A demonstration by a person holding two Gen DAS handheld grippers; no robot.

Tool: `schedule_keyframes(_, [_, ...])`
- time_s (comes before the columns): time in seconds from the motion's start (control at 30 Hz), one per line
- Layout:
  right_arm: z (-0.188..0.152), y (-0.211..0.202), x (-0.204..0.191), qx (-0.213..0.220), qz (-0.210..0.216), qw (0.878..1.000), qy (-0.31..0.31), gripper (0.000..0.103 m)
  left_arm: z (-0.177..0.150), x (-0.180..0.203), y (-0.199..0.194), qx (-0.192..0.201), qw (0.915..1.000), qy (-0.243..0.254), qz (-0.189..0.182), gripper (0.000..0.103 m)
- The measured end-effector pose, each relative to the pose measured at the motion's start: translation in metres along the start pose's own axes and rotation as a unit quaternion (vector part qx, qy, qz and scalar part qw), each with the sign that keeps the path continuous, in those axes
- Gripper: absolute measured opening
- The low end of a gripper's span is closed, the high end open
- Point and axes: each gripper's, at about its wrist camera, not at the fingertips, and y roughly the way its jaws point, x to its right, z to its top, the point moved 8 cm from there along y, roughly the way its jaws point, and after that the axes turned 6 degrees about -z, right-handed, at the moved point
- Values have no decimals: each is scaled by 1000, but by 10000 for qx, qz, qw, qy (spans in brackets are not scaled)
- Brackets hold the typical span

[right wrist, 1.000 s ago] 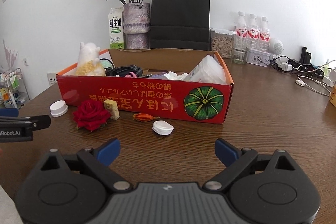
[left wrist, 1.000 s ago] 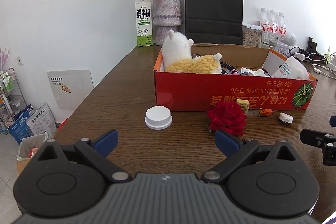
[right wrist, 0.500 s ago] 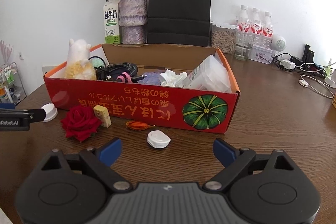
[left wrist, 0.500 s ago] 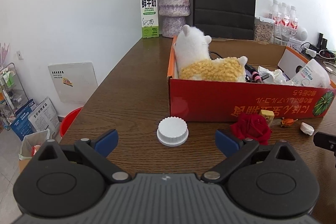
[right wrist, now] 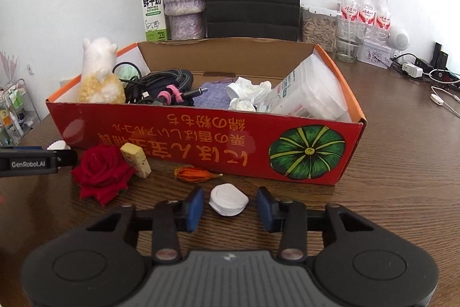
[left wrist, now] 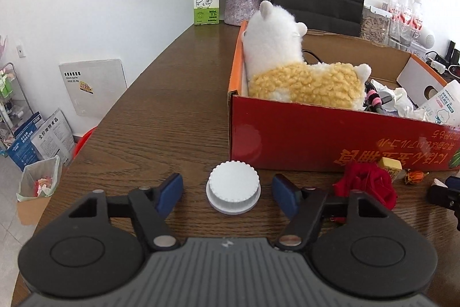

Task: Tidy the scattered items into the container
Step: 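Grasp the white lens case with the right tool while the left grasps the ridged white lid, then carry the lens case and ridged lid over the box with both tools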

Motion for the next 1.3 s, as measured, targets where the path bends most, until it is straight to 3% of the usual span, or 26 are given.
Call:
schedule_keyframes(0.03, [0,0,-1,36,3,10000,-19,28,0,0,-1,43,10000,-15,-11,40])
schedule_keyframes(0.13, [-3,-3,0,76,81,9999,25,28,-1,0,-6,89,9998,-79,-132,41])
schedule_keyframes(0.3, [-6,-14,4,245,9,9997,34,28,-4,-2,-19,244,9997,-47,-31,41])
schedule_keyframes(0.63, [-1,-43,13,716,-12,9974,78,28,5,6,-60,832,9965,75,-15,41])
schedule_keyframes(0.9, [21,-62,12,1213,-100,9926,19,28,25,33,-84,1266,9913,310,-181,41])
schedule_keyframes(1.3, [67,-62,5,1740,-34,9847,78,28,68,86,-79,1839,9798,517,-584,41])
